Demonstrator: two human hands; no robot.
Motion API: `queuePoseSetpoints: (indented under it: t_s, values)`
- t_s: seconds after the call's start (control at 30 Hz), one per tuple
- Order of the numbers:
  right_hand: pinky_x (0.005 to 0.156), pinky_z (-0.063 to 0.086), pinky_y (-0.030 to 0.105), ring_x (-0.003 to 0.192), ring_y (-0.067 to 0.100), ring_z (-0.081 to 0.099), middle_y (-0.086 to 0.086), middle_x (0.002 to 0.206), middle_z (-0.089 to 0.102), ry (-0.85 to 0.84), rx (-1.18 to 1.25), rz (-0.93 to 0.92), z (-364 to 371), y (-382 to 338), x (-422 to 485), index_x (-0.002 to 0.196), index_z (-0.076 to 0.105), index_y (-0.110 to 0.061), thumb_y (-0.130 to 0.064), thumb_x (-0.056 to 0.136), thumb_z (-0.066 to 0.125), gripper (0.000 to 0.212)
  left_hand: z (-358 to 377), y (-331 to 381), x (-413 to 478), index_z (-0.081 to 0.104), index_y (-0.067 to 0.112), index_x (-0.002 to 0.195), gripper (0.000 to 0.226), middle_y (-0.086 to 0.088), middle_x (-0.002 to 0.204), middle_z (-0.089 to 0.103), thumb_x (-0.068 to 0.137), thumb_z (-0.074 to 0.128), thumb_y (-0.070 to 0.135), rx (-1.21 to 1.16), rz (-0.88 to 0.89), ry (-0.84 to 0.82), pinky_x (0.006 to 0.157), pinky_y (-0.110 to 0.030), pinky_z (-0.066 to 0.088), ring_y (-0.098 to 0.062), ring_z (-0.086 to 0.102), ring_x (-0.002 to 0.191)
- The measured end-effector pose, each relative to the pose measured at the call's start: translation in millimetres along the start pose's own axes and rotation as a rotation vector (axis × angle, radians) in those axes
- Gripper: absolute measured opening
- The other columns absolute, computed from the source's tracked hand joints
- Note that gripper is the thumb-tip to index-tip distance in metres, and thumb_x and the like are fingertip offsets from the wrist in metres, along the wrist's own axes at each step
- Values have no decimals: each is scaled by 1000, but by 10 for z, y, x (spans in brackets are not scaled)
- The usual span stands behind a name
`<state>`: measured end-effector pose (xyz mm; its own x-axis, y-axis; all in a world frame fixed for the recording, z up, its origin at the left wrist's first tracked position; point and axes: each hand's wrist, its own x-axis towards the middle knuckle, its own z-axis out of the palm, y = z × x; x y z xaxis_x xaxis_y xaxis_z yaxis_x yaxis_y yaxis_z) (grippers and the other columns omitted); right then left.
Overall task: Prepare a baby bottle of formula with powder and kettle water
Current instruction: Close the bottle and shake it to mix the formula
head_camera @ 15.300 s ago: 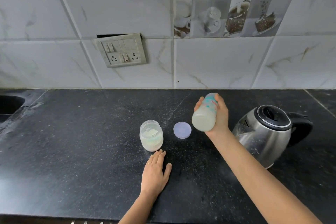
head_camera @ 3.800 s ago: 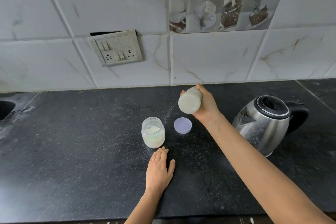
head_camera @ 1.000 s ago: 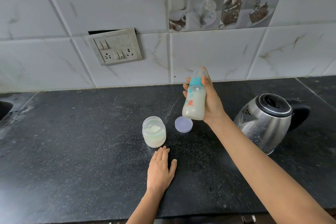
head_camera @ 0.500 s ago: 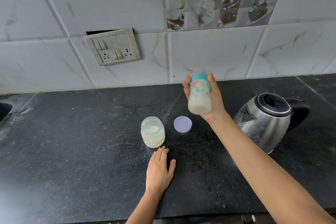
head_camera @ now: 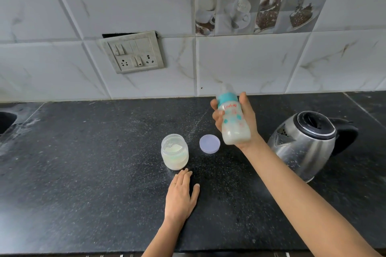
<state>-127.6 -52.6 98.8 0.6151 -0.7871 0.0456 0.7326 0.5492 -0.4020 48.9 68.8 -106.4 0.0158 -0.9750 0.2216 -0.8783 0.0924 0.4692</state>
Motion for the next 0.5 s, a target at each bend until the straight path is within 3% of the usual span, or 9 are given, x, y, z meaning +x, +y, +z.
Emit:
queuePoseSetpoints:
  t_s: [0.07, 0.17, 0.23, 0.3, 0.4, 0.5]
  values:
    - [59, 59, 33, 66, 22, 66, 13, 94, 66, -66, -137, -2, 30, -16, -45, 104, 65, -1, -34, 56, 91, 64, -3, 1, 11, 52, 15, 130, 46, 0, 139, 50, 94, 47, 43, 1, -3, 5, 114, -30, 26, -16, 40, 133]
    - [62, 60, 39, 71, 30, 69, 20, 97, 65, -45, 140, -76, 90, -75, 10, 117, 49, -5, -18, 55, 91, 76, -11, 9, 10, 53, 14, 129, 45, -1, 139, 51, 93, 49, 41, 1, -4, 15, 113, -31, 28, -17, 41, 133]
    - [62, 60, 35, 74, 27, 67, 18, 99, 65, 39, 167, -154, 80, -113, 67, 119, 47, -8, -17, 50, 92, 83, -10, 16, 1, 53, 14, 130, 46, -1, 139, 51, 93, 49, 41, 3, -8, 10, 114, -31, 28, -17, 40, 133]
    - [61, 56, 27, 72, 21, 63, 13, 101, 65, 26, -31, -116, 64, -66, 42, 115, 54, -7, -27, 52, 91, 76, -4, 17, -5, 52, 14, 131, 46, -1, 140, 50, 94, 48, 42, 3, -9, 5, 114, -30, 26, -17, 40, 134]
    - [61, 54, 26, 70, 19, 62, 10, 106, 64, -29, -247, -105, 23, 6, -14, 117, 63, -13, -36, 59, 87, 67, -9, 12, 11, 52, 15, 131, 47, 0, 140, 50, 94, 47, 43, 6, -5, 8, 114, -28, 24, -16, 39, 133]
    - [62, 59, 30, 76, 23, 68, 13, 102, 63, 56, -122, -160, 13, -10, 19, 108, 68, -8, -31, 60, 87, 56, -10, 12, 24, 53, 15, 130, 46, 0, 138, 52, 93, 48, 43, 5, -2, 15, 113, -29, 27, -17, 41, 132]
